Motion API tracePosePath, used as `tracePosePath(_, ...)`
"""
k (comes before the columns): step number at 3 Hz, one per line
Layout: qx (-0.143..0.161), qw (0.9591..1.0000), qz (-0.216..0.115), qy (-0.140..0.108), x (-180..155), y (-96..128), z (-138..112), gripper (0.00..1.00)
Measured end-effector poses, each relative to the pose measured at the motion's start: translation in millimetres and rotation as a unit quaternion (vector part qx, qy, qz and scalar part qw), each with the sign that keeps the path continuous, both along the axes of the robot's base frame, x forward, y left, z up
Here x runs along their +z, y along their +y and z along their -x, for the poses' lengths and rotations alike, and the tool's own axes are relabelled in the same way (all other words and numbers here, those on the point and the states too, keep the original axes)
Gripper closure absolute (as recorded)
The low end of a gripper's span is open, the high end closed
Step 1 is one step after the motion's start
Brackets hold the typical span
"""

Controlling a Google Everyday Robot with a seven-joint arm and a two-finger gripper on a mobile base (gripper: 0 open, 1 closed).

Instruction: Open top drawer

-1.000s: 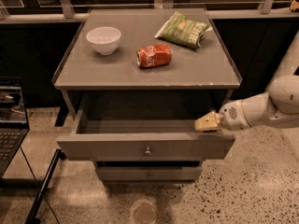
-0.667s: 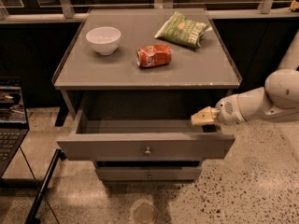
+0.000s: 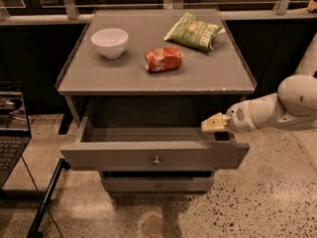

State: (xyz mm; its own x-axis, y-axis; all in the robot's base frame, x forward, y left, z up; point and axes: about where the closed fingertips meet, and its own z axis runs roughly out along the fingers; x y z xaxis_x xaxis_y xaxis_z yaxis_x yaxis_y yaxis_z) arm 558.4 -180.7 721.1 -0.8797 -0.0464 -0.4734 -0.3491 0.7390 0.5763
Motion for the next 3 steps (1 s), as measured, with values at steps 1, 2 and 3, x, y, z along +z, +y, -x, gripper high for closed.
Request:
tracePosePath(1,-0.014,0.9998,0.010,0.012,-21,-1,-7,1.00)
tracePosePath(2,-0.029,0.9990,0.027,0.022,-41,-3,-14,1.00)
tracePosePath(3,-0.033,0.9975,0.048,0.041,-59,-10,-15,1.00)
